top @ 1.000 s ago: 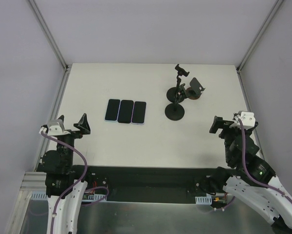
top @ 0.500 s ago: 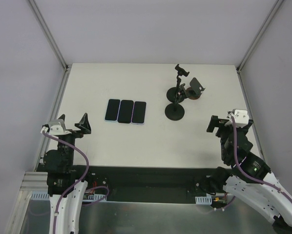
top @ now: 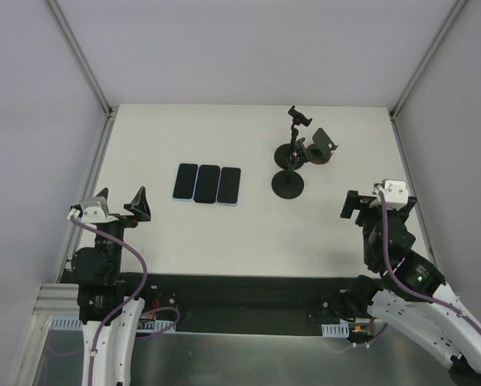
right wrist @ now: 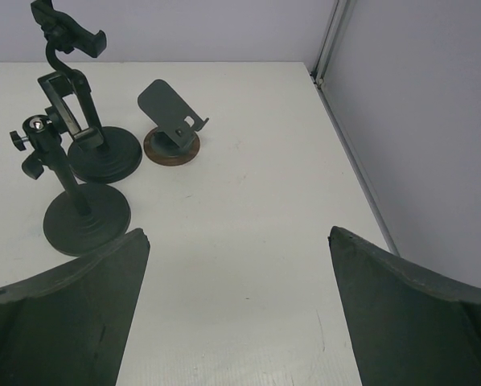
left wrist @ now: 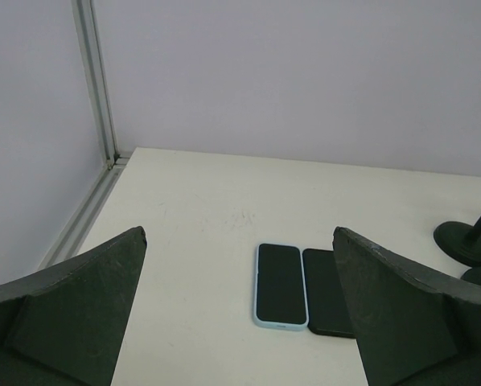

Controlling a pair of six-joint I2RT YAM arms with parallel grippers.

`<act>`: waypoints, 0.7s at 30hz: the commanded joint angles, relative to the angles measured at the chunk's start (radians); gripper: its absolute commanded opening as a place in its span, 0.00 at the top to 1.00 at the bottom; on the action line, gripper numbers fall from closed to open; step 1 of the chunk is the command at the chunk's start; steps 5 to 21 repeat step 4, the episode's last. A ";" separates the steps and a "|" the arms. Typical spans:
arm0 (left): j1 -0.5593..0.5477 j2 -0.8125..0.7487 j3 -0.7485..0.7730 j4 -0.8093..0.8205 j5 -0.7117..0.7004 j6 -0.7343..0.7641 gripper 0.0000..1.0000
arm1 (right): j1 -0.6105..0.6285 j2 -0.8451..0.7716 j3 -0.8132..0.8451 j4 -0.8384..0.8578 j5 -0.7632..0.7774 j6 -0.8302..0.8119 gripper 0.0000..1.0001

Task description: Remove the phone from the phone stand

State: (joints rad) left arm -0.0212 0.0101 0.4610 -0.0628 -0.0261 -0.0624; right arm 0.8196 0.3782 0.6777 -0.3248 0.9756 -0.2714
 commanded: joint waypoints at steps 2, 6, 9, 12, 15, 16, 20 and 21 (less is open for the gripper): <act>0.015 -0.018 0.010 0.054 0.025 -0.020 0.01 | -0.005 0.001 0.000 0.049 -0.003 0.008 0.04; 0.015 -0.018 0.010 0.052 0.025 -0.017 0.01 | -0.004 0.002 0.005 0.044 -0.003 0.000 0.04; 0.015 -0.018 0.010 0.052 0.025 -0.017 0.01 | -0.004 0.002 0.005 0.044 -0.003 0.000 0.04; 0.015 -0.018 0.010 0.052 0.025 -0.017 0.01 | -0.004 0.002 0.005 0.044 -0.003 0.000 0.04; 0.015 -0.018 0.010 0.052 0.025 -0.017 0.01 | -0.004 0.002 0.005 0.044 -0.003 0.000 0.04; 0.015 -0.018 0.010 0.052 0.025 -0.017 0.01 | -0.004 0.002 0.005 0.044 -0.003 0.000 0.04; 0.015 -0.018 0.010 0.052 0.025 -0.017 0.01 | -0.004 0.002 0.005 0.044 -0.003 0.000 0.04; 0.015 -0.018 0.010 0.052 0.025 -0.017 0.01 | -0.004 0.002 0.005 0.044 -0.003 0.000 0.04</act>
